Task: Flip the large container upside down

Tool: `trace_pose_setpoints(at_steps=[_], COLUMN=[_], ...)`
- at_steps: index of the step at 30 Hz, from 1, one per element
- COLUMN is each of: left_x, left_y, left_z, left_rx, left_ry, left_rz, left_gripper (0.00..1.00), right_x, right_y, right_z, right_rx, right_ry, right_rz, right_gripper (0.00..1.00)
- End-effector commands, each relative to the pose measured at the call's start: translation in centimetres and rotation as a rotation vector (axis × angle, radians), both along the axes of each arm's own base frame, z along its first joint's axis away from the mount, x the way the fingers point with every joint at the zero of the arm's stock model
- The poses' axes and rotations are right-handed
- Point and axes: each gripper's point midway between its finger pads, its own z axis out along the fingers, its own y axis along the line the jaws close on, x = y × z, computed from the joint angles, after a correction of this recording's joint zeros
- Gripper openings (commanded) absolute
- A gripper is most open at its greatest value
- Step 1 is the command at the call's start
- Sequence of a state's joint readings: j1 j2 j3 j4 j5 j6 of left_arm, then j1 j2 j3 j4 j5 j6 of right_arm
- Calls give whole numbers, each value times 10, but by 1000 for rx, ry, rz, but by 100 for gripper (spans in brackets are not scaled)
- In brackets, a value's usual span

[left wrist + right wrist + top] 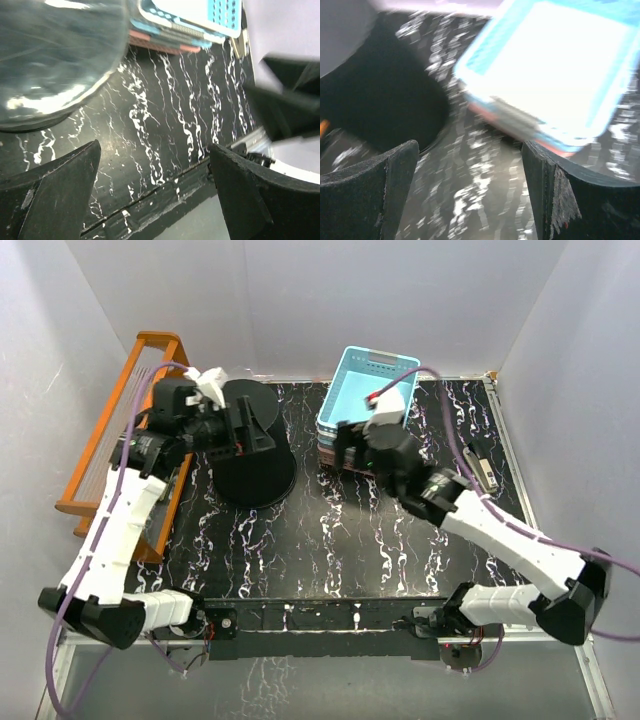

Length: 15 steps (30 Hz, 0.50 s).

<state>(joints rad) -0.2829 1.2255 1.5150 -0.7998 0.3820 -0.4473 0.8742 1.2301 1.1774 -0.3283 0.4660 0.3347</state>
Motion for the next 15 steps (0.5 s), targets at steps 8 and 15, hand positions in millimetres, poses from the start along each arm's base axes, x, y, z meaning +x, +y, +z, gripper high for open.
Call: trace_pose_setpoints(at_steps=[8,15], left_x=[-17,-25], left_y=[-55,-43], left_z=[-1,-30], left_rx=[93,197], left_ry=[-32,25], left_rz=[-160,-169], left_gripper=[89,91], right_x=[79,93], right_y=[-130,-124], right_z=[11,12], right_rx=[-56,-33], right_ry=[65,93], right_rz=[-300,-296], right_gripper=[83,83])
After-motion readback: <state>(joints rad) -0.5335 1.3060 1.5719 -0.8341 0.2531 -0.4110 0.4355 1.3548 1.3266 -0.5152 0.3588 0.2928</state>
